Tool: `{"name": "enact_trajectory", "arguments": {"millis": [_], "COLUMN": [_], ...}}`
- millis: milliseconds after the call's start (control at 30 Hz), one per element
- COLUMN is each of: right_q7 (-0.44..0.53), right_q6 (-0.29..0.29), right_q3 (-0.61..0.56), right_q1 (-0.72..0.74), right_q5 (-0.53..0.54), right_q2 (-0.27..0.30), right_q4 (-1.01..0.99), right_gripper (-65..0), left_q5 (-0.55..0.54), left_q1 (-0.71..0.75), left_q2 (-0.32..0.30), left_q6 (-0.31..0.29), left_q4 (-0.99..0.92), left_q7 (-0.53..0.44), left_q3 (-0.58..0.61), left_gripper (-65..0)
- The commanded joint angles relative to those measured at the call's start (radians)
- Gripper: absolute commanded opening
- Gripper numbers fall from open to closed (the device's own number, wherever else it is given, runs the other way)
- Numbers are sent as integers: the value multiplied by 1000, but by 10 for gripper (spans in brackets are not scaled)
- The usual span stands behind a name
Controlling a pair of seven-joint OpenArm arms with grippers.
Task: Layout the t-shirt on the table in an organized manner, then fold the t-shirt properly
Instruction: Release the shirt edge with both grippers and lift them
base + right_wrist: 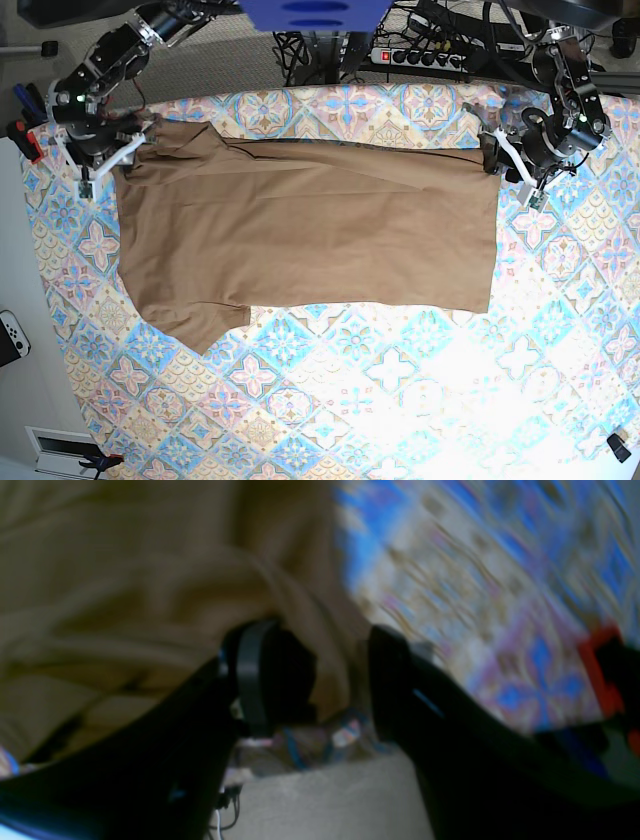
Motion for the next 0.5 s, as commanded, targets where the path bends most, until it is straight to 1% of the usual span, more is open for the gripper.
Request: {"name": "enact_trajectory", "arguments": {"millis": [0,100,200,233,333,400,467], "right_q7": [14,14,14,11,11,17,19], "right_q6": [-1,-1,-1,-1,-1,-1,-1], "right_q3": [5,16,51,54,51,52,52], "right_q1": [26,87,90,93,93,93,93], "right_q5": [5,3,-32,-64,-195,-273,-298], "right_q2": [13,13,13,13,10,10,10], "right_q4": [15,15,17,18,24,23,23], "right_gripper": [-383,-383,-383,-383,-383,-383,-384], "left_q5": [-8,-11,-16,-16,-8,-8,-8], "left_q1": [-5,-3,-5,-5,-5,-3,-3], "left_q2": [-16,-16,-16,-12,27,37,40], "left_q6": [5,5,5,5,5,5,5], "left_q4": [19,19,32,57,141,174,177], "left_q7": [-10,-15,-18,-18,-15,-10,-12], "left_q3": [-7,-7,-38,-63,-113,-136,-142], "left_gripper": [-408,-408,-411,-411,-408,-408,-408]}}
